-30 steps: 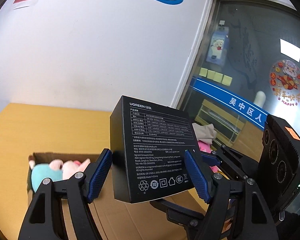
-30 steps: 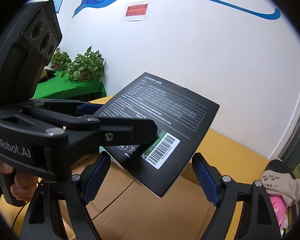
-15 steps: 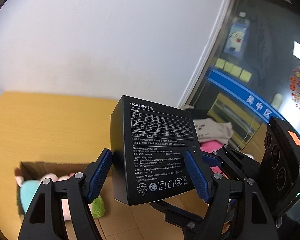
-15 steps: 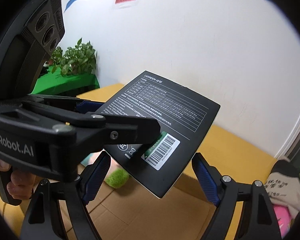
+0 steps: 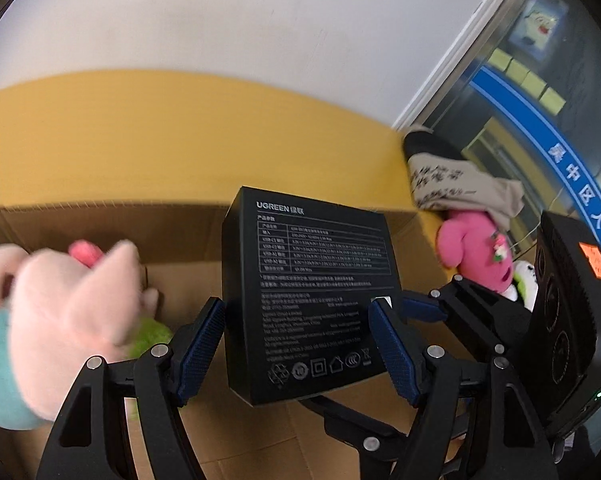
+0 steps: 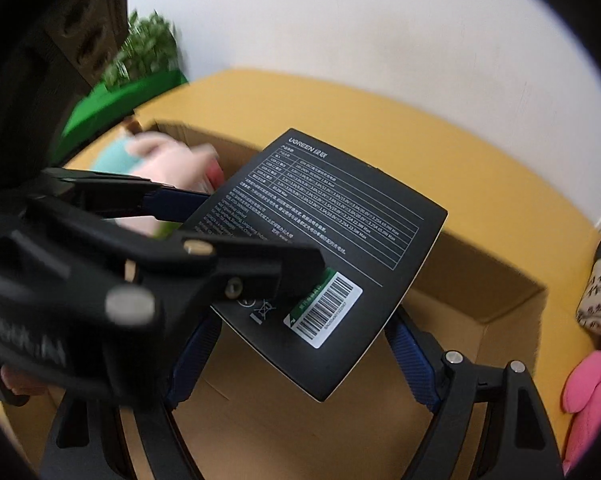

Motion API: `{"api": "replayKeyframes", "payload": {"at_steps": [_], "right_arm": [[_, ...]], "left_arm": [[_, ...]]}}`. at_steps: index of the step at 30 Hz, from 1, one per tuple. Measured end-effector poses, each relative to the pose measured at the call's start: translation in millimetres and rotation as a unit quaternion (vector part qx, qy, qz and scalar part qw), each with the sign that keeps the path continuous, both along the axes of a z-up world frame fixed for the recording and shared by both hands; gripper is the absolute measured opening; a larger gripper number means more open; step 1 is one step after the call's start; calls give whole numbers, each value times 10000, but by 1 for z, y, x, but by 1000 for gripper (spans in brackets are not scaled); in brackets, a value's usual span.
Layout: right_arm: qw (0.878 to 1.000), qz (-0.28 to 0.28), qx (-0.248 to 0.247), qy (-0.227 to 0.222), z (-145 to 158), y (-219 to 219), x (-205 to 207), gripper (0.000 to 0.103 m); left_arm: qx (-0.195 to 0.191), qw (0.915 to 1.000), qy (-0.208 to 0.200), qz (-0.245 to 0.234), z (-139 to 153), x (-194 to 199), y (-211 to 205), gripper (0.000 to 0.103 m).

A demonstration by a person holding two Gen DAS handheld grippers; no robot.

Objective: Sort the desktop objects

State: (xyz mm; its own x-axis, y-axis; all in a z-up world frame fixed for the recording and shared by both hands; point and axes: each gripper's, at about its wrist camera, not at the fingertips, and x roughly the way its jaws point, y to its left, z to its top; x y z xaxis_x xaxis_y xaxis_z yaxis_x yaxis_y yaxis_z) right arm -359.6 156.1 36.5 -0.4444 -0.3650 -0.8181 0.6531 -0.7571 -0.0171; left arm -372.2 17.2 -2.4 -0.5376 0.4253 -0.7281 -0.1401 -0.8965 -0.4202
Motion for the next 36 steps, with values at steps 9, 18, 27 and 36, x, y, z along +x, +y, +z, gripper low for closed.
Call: {"api": "replayKeyframes", "payload": {"at_steps": [9,18,27,36], "right_arm": [[9971,-643,383,-121,-13,19,-4,85],[9937,-820,-695,319,44,61,88,86],[9820,-990,-1119,1154,53,70,196,28],[9794,-1105,-1386,964,51,67,232,87]], "left_arm": [[-106,9996,-275,0,1,1,11,83],[-997,9828,1429,614,92,126,-9,103],[-1762,9496,2311,1174,126,281,-45,72],[-1116,9442,2261,2120,124,380,-94,83]]}}
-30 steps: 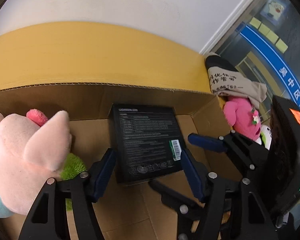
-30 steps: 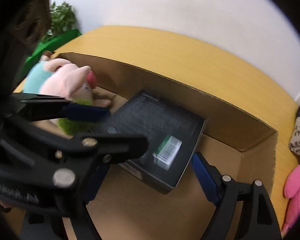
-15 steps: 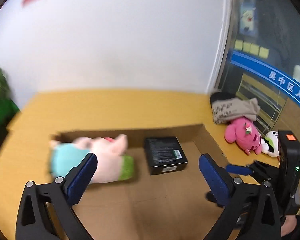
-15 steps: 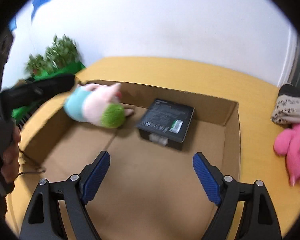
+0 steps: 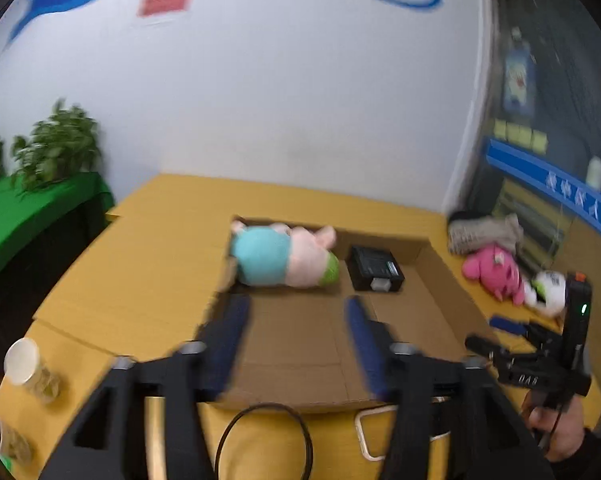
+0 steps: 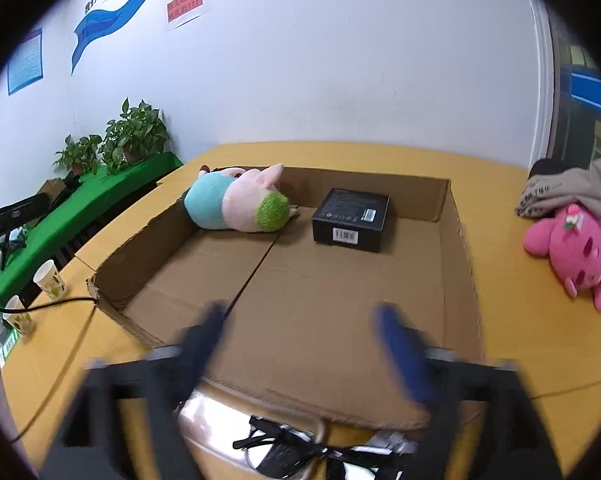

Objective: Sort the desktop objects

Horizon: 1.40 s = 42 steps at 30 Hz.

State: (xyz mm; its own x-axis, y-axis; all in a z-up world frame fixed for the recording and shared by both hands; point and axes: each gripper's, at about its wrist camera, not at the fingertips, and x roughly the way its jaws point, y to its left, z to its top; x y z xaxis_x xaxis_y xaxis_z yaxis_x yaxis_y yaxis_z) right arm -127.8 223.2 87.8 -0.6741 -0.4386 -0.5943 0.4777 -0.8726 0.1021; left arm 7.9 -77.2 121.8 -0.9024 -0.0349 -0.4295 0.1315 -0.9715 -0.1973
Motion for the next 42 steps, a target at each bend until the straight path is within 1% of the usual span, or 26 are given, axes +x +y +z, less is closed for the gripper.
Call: {"api": "replayKeyframes", "payload": {"at_steps": [1,2,3,5,7,8,10,14,16,18,21,23,26,28,29,31,33,35,36,37,39,42], "right_arm": [[10000,27,5,10,1,-1,4,87],[10000,54,22,17,3,-1,8,87],[10000,64,55,33,4,-2,11,87],[9998,43,134,113,6,-4,17,87],[9997,19,133,193,9,-3,23,87],[9997,7,109,209,10,-2,25,87],[9997,3,54,217,11,-2,27,87],[9994,26,131,329,13,-5,30,87],[9991,59,229,358,12,-9,29,87],[9987,122,260,427,12,-11,29,87],[9976,190,325,573,12,-12,27,87],[9954,223,572,730,14,-15,25,87],[9888,69,959,1146,19,-15,29,87],[9865,40,997,1299,21,-12,31,87],[9871,52,952,1289,22,-10,31,87],[9907,73,748,1131,20,-6,29,87],[9945,97,537,892,16,-4,23,87],[9983,161,268,483,10,-1,12,87],[9991,152,176,364,8,1,8,87],[9996,85,103,255,5,4,4,87],[9997,-129,130,168,2,8,-2,87],[9972,-457,506,310,-2,11,-8,87]], "left_arm": [[43,9995,248,191,8,15,-7,89],[70,9978,534,379,18,32,-14,98],[75,9952,812,548,28,49,-20,102],[-32,9892,1214,822,45,76,-28,103],[-321,9842,1366,1075,56,93,-30,103],[-506,9821,1335,1228,59,97,-29,103],[-843,9790,1126,1473,56,100,-26,103],[-1070,9803,690,1507,34,96,-15,103],[-1223,9783,448,1611,19,90,-5,103],[-1286,9763,273,1721,7,86,4,103],[-1131,9782,260,1720,-7,88,12,103],[-1117,9760,329,1840,-12,94,19,103],[-1356,9706,444,1940,-16,97,26,103],[-1527,9680,428,1943,-17,95,31,103],[-1531,9692,401,1887,-18,93,31,103],[-1377,9754,322,1690,-21,87,29,103],[-1058,9828,214,1501,-26,81,23,103],[-674,9889,145,1318,-33,77,15,103],[-467,9909,156,1256,-36,77,11,103],[-321,9914,182,1259,-39,77,8,103],[-261,9895,241,1401,-43,78,4,103],[-313,9886,266,1446,-47,77,-1,103]]}}
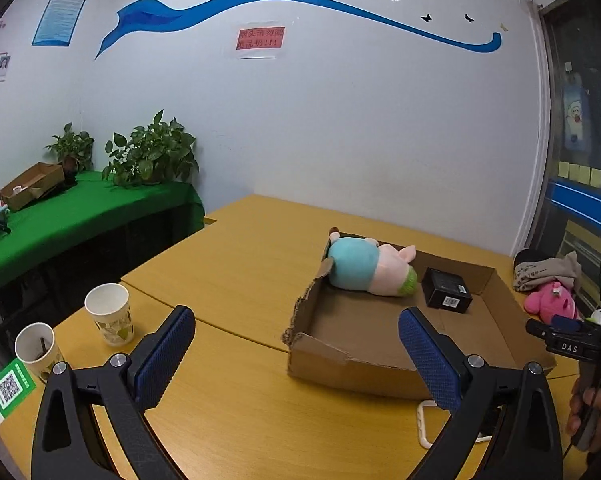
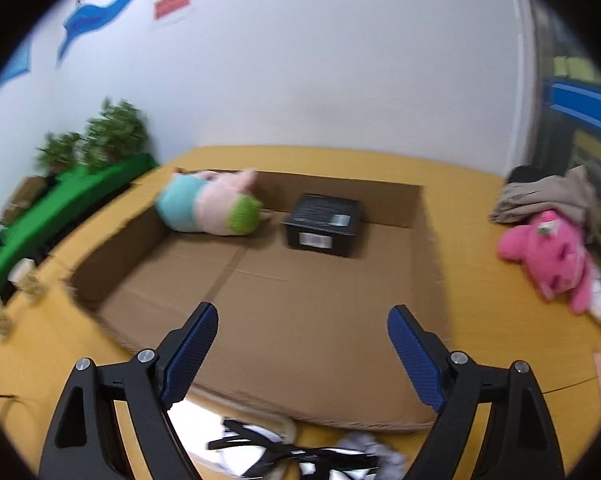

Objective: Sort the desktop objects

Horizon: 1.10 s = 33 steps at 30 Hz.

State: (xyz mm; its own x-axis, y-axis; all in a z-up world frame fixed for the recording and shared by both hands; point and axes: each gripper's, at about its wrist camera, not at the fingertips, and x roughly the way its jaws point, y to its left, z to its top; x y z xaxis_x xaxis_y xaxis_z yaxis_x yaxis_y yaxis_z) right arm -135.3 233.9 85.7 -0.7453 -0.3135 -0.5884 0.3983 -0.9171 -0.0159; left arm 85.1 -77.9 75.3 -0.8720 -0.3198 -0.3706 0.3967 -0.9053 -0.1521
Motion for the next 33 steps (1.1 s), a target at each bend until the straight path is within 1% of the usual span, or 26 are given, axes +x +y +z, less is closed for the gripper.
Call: {"api": "replayKeyframes", "payload": {"at_steps": [2,3,4,5,6,7,8,9,10,11,12,13,14,15,16,17,20,22,26,29,31,33], "right_arm": [[9999,-17,112,48,-2,2,-1,85],[9999,-5,124,55,-3,3,-2,80],[9999,0,109,53,-4,4,-2,69],[10000,-4,70,33,-5,5,-3,58],[10000,4,24,-19,-7,7,-5,23],[9999,24,-22,-108,-8,8,-8,1],[9998,43,-67,-195,-11,9,-10,4],[9996,56,-90,-252,-13,9,-12,4],[9994,75,-109,-308,-14,9,-14,4],[9992,97,-144,-364,-15,10,-16,7],[9989,101,-179,-422,-16,10,-18,29],[9986,79,-201,-488,-17,10,-21,68],[9985,53,-223,-497,-18,11,-22,83],[9987,41,-279,-424,-17,12,-21,88],[9988,63,-332,-361,-16,12,-20,88],[9988,97,-341,-337,-16,12,-20,88],[9993,143,-154,-301,-17,6,-23,88],[9992,187,-104,-330,-20,5,-26,88],[9986,278,-185,-416,-23,8,-28,88],[9991,232,-118,-326,-23,13,-27,88],[9991,220,-118,-339,-22,17,-28,88],[9990,214,-126,-385,-23,22,-29,88]], "left_arm": [[116,9999,-28,-14,-3,-1,-5,103],[174,9998,-18,-47,-4,-2,-7,103],[206,9998,5,-67,-6,-2,-9,103],[206,9998,25,-50,-7,-3,-10,100],[187,9998,48,-43,-8,-3,-10,81],[161,9998,31,-65,-9,-5,-11,66],[149,9998,-88,-113,-11,-10,-12,41],[162,9995,-235,-167,-13,-14,-14,35],[195,9990,-331,-215,-15,-18,-16,35],[239,9987,-375,-254,-17,-20,-16,38],[280,9986,-368,-272,-18,-21,-16,61],[290,9987,-322,-259,-18,-20,-15,79],[251,9992,-229,-213,-17,-18,-13,103],[153,9997,-71,-149,-15,-15,-10,103],[35,9999,53,-125,-12,-13,-6,103],[-86,9998,74,-165,-10,-13,-2,103],[-333,9990,13,-314,-8,-20,8,103],[-381,9985,-21,-402,-9,-25,13,103],[-295,9978,-214,-558,-14,-35,18,103],[-147,9965,-391,-723,-21,-43,18,103],[-17,9962,-430,-758,-24,-46,18,103],[9,9961,-430,-773,-25,-48,21,103]]}}
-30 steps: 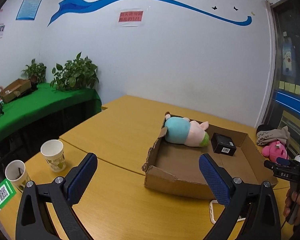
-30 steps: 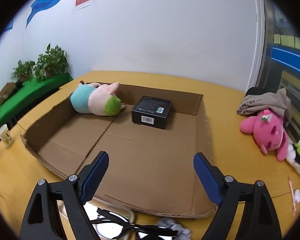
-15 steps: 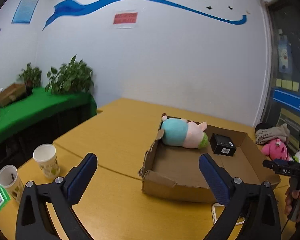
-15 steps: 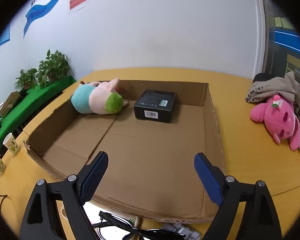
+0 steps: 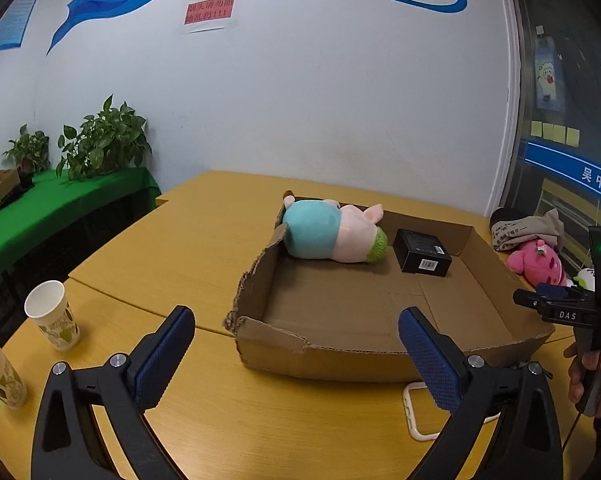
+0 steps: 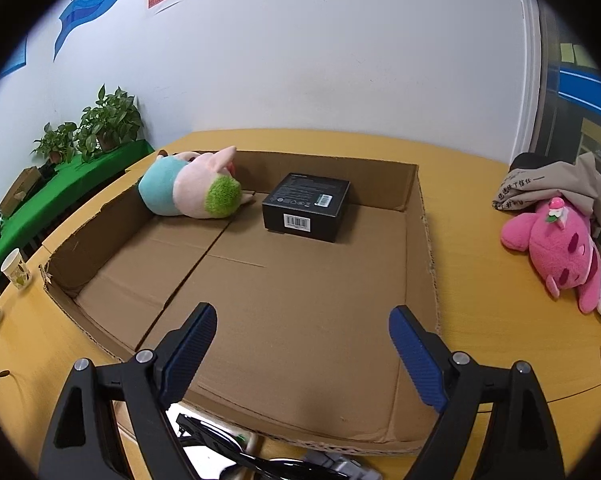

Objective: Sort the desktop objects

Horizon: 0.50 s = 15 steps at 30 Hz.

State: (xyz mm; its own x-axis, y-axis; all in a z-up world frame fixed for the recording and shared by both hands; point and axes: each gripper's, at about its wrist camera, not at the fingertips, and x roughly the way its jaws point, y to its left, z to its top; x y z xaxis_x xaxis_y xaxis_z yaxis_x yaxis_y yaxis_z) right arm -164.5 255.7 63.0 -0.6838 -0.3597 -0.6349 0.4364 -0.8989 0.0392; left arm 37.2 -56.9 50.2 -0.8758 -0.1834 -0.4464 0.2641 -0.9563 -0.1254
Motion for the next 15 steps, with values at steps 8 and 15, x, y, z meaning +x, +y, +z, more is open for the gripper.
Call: {"api": "replayKeyframes", "payload": {"at_steps": [8,15], "right_arm": [[10000,8,-44,-2,-1,8,5,88],[10000,3,-48,-1,-1,21,14,88]], "left_arm": [[-41,9998,-93,-140,-4,-4,13,103],[-2,9994,-144,-316,-7,-15,26,103]]}}
